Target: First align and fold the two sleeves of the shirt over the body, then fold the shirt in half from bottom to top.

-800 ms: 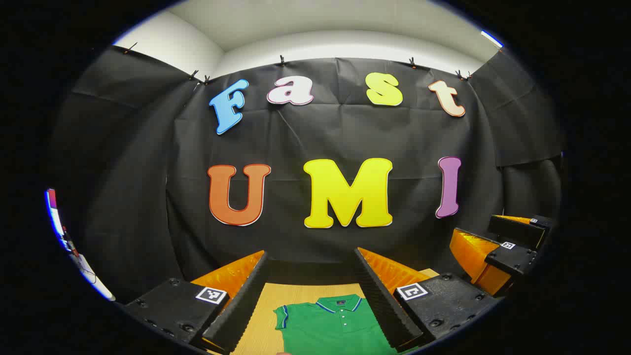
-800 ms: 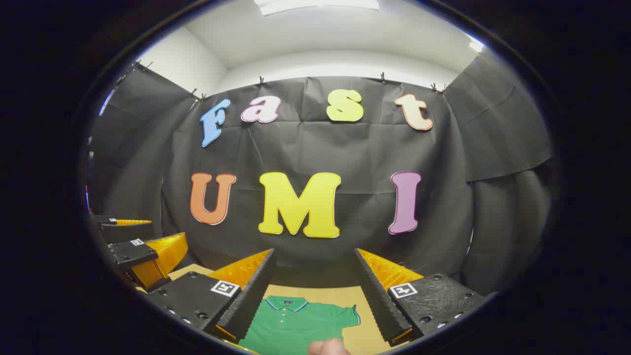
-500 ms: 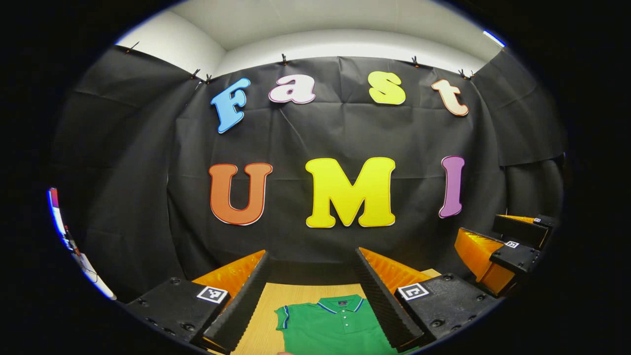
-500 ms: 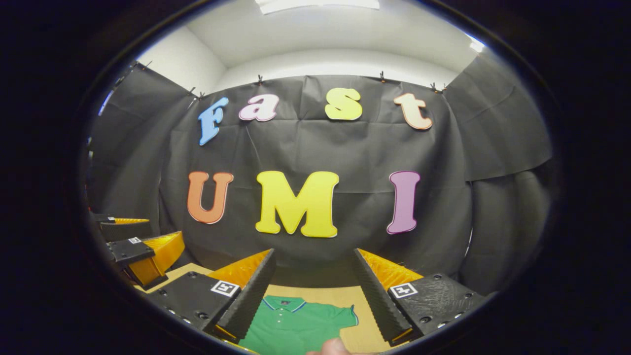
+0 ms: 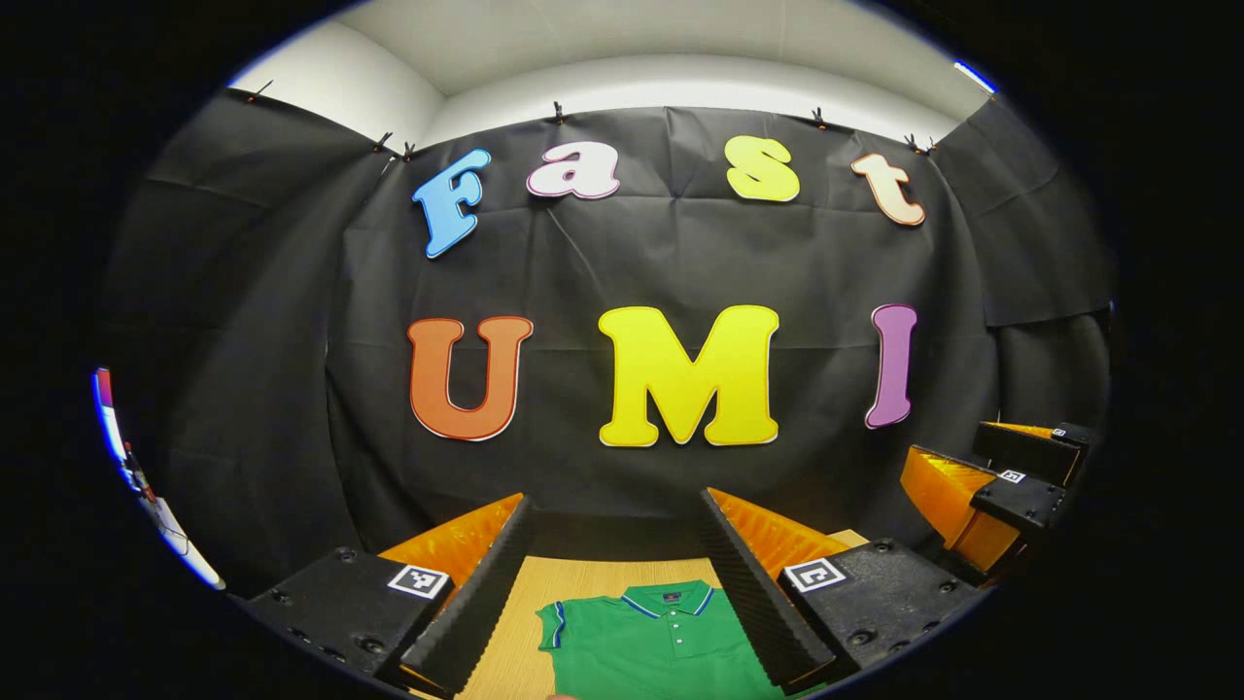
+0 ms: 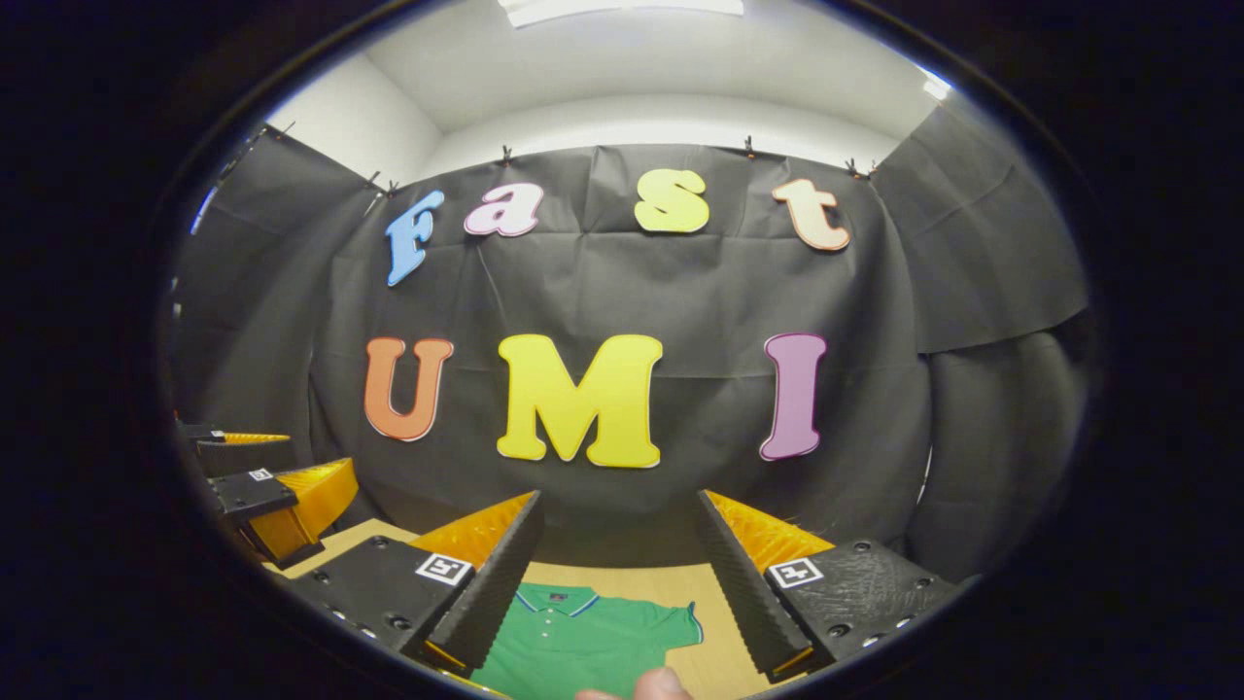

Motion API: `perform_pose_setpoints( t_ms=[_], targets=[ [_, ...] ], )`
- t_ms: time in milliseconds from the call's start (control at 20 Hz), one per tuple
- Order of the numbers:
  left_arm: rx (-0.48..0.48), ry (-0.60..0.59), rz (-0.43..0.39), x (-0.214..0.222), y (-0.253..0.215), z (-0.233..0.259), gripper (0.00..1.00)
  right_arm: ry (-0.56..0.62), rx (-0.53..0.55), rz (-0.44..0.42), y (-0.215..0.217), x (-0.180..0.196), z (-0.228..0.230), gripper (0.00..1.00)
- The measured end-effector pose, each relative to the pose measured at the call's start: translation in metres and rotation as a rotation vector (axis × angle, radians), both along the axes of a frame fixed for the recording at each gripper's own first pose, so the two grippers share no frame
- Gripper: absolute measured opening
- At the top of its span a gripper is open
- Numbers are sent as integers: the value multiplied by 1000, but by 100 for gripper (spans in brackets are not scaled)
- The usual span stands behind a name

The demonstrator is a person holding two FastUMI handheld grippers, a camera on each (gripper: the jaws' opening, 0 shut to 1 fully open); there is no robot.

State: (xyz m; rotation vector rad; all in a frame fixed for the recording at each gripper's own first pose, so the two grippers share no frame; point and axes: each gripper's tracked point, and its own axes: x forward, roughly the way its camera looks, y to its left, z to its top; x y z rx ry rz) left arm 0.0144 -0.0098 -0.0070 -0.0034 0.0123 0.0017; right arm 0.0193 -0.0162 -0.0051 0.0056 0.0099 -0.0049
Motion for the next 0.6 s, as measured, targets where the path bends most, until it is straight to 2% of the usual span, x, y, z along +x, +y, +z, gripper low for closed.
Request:
perform_pose_setpoints(
  t_ms=[400, 600],
  targets=[
    [4, 24, 17, 10, -2, -13, 100, 80, -13, 15, -16, 20, -36, 95],
    [23, 36, 46, 18, -1, -23, 100, 123, -19, -12, -44, 40, -63, 97]
  ],
)
